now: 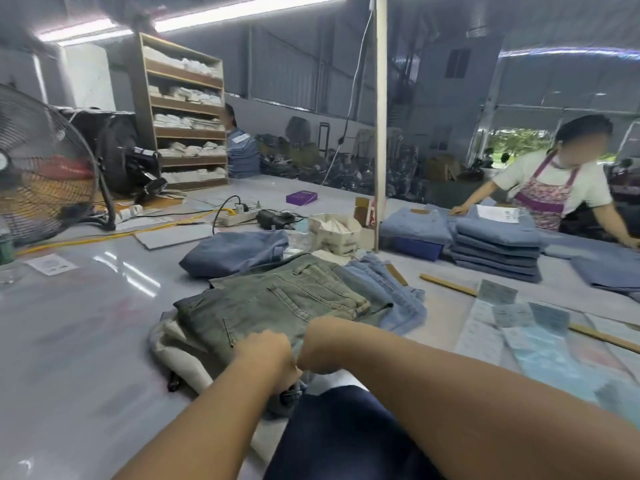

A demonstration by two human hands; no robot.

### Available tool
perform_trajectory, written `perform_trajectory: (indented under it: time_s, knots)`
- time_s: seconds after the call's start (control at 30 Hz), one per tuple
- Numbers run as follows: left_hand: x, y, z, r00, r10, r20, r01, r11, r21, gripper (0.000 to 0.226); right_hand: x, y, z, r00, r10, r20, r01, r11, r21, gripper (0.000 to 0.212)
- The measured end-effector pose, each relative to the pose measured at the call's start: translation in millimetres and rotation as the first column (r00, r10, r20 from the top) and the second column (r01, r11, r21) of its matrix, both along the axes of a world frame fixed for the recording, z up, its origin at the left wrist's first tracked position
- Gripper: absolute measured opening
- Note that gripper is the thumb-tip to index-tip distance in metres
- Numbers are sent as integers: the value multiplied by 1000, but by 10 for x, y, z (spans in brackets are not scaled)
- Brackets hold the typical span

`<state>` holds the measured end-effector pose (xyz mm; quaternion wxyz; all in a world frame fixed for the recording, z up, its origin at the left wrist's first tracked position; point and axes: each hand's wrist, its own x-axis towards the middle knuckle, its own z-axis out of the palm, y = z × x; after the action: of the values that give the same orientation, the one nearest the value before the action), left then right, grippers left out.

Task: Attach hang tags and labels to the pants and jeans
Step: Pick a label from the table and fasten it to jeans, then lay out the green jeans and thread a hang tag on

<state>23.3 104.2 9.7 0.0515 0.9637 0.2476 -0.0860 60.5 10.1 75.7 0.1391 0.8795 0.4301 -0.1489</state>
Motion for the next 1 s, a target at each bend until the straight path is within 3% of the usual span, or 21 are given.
perform_trajectory:
  time_s: [0.1, 0.17, 0.33, 0.4, 0.5, 0.67, 0.8, 0.87, 0.93, 1.0]
  knots:
    - [157, 31, -135, 1000, -3, -14, 4, 1000, 22, 55, 240, 128, -242, 997, 44, -58, -49, 996, -70, 22]
    - [260, 37, -160, 1000, -22, -18, 23, 997, 79, 51, 358, 116, -381, 996, -4, -94, -2, 998, -60, 42]
    - [399, 161, -72, 990, -120, -68, 130, 976, 175, 44, 508, 53, -678, 958, -215, -190, 247, 956, 160, 36]
    - [399, 255, -23, 990, -127, -60, 134, 981, 142, 41, 519, 49, -742, 918, -316, -240, 374, 890, 261, 52]
    - [374, 392, 15, 990, -136, -29, 137, 989, 51, 14, 486, 39, -792, 903, -355, -244, 415, 867, 276, 80]
    - [282, 509, 6, 988, -138, 76, 145, 985, -97, 14, 480, 14, -781, 919, -333, -212, 384, 879, 283, 62]
    - [190, 573, 4, 963, -65, 263, 132, 960, -248, 12, 489, -2, -727, 930, -314, -192, 365, 852, 375, 52]
    - [160, 562, 4, 897, 34, 441, 96, 958, -269, 17, 495, -3, -704, 943, -299, -146, 333, 821, 464, 53]
    - [140, 573, 34, 741, 182, 646, 41, 949, -314, 14, 513, 5, -702, 946, -300, -121, 316, 783, 535, 64]
    - [138, 594, 106, 574, 295, 764, -18, 937, -348, 15, 536, 0, -687, 917, -349, -195, 396, 730, 556, 68]
